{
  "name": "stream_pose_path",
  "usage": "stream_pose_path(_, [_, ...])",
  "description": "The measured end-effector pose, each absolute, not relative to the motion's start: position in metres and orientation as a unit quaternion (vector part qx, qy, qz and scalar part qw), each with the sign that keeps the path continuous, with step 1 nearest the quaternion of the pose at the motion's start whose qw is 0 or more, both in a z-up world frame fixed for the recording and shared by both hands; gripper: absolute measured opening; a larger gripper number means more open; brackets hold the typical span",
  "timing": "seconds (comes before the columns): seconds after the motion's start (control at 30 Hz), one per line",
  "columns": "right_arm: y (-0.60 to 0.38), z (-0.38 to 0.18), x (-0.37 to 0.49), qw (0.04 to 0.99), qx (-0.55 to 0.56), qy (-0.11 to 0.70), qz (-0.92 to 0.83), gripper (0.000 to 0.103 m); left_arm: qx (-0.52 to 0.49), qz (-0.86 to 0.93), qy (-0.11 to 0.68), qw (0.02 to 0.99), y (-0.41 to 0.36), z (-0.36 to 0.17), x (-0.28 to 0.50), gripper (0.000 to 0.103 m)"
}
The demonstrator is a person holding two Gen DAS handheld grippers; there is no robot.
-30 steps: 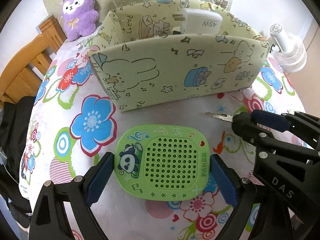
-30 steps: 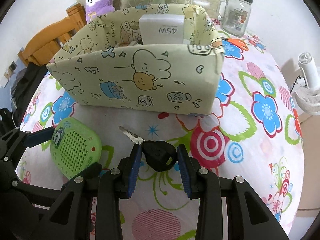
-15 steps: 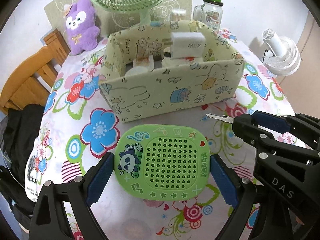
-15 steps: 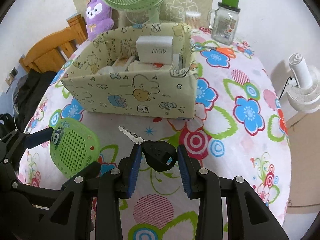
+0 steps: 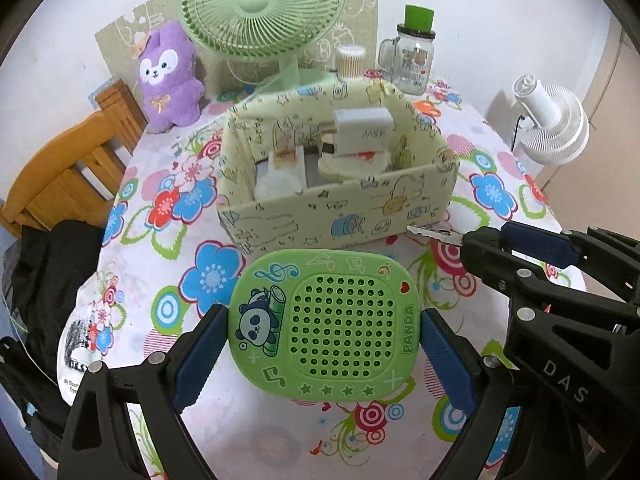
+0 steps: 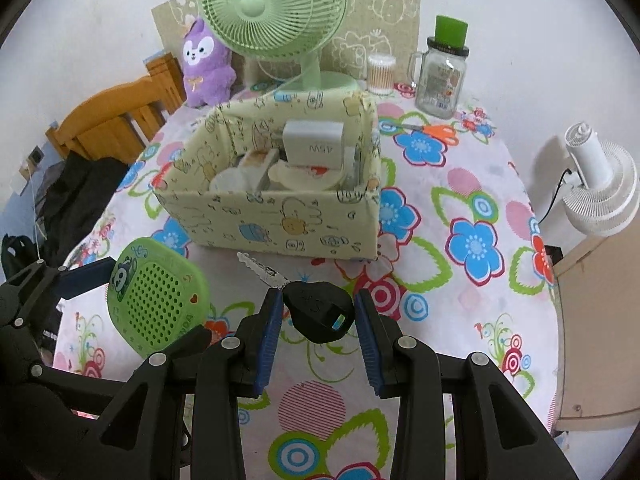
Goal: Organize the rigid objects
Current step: 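Lift and carry the card case and car key over the box with both tools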
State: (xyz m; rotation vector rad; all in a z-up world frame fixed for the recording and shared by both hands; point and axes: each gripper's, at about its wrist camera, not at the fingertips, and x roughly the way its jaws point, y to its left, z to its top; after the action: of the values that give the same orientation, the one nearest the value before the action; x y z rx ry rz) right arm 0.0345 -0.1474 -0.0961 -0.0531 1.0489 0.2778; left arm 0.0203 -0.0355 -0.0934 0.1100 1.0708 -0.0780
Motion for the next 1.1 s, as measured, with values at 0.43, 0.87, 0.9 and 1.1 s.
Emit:
stream_pose_path(0.43, [-0.151, -0.068, 0.04, 0.863, -0.01, 0.489, 0.128, 0.039, 0.061, -0.031, 0.492, 0.868, -0.037, -0.064, 0.026, 0.095])
stream_pose_path(0.87, [-0.146, -0.054, 0.061, 0.867, 0.005, 0.478, 0.141, 0.039, 0.052, -0.025, 0.482, 0.875, -0.031, -0.049, 0.044, 0.095])
stream_pose_path(0.9, [-0.146, -0.054, 0.063, 0.867, 0.005, 0.478, 0.142, 0.039, 0.052, -0.024, 0.481, 0.875, -0.031, -0.05, 0.046, 0.095])
stream_pose_path(1.1, [-0.145, -0.057, 0.081, 0.865, 0.005, 0.48, 0.143, 0.039, 0.056, -0.024, 0.481, 0.875, -0.032, -0.051, 0.064, 0.095])
